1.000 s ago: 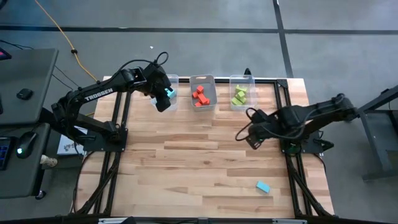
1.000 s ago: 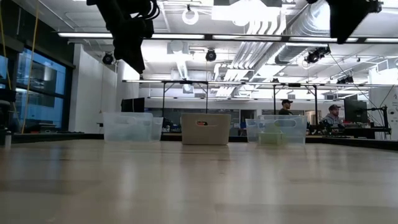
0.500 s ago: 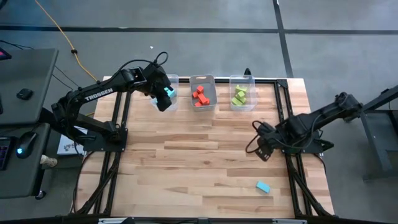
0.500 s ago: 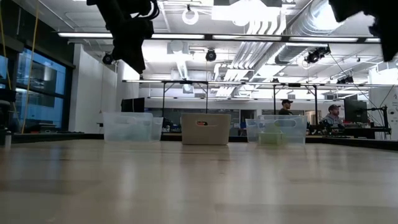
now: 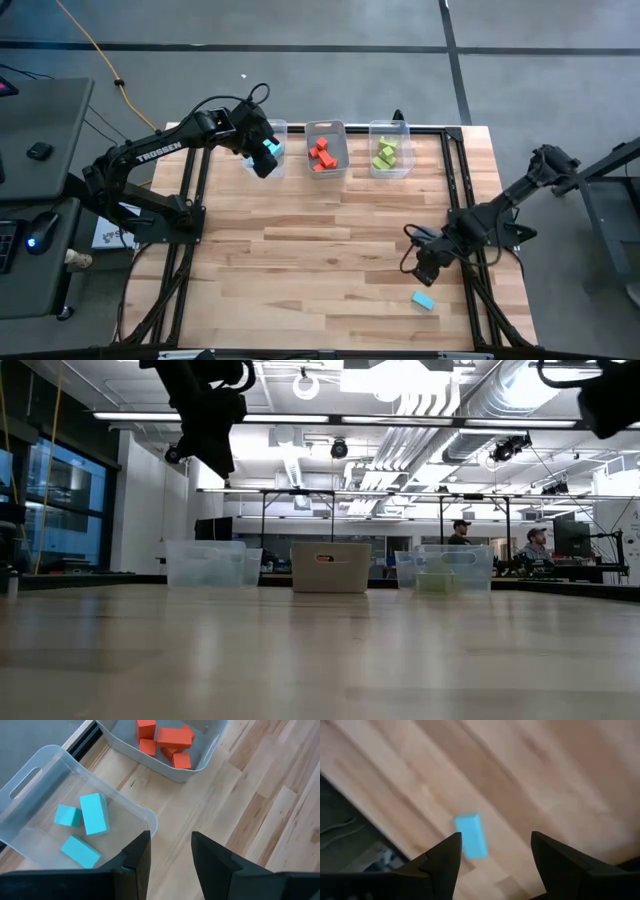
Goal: Sort & place blocks by color
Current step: Put the small blue rectangular block into the left transparent bin
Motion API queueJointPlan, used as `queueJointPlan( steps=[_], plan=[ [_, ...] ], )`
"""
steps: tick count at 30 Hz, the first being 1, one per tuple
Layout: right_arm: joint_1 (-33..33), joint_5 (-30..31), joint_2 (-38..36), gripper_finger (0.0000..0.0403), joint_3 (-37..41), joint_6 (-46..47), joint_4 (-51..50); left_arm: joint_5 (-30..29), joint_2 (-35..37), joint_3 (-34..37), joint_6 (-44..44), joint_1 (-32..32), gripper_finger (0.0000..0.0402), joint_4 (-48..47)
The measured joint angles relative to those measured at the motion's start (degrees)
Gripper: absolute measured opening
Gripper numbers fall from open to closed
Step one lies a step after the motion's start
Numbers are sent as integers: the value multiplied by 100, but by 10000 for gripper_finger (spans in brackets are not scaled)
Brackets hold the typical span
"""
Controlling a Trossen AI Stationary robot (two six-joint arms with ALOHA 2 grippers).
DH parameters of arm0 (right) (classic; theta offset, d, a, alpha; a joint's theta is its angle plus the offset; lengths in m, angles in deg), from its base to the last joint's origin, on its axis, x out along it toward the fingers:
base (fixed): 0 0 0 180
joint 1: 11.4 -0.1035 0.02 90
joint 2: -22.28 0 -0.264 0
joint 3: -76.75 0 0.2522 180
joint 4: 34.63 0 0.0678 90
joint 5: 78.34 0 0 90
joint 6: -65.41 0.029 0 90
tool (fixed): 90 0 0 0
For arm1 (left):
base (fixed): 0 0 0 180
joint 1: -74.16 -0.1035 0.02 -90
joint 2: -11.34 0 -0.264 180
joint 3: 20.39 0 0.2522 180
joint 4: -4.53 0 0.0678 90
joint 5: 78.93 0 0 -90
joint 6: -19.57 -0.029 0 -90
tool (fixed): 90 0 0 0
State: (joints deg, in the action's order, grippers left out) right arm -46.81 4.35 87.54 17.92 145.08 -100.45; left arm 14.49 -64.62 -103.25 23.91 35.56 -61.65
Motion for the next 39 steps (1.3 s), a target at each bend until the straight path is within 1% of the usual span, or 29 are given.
queueJointPlan(
  steps=[4,8,12,18,26,33,39],
  plan=[
    [-326,-68,2,229,230,453,628,0,0,0,19,-1,117,0],
    [-596,-88,183,229,283,854,878,0,0,0,154,1,117,1],
    [-781,-351,525,229,283,1036,1223,0,0,0,174,1,117,3],
    [-1028,-343,1122,229,283,1047,1740,0,0,0,315,1,117,3],
    [-1270,-385,1621,229,283,1206,1849,-1,0,0,503,3,117,3],
    [-1356,-280,1840,229,283,1296,2067,0,0,0,557,3,117,1],
    [-1378,-265,2028,229,281,1295,2058,0,0,0,557,20,117,1]
  ],
)
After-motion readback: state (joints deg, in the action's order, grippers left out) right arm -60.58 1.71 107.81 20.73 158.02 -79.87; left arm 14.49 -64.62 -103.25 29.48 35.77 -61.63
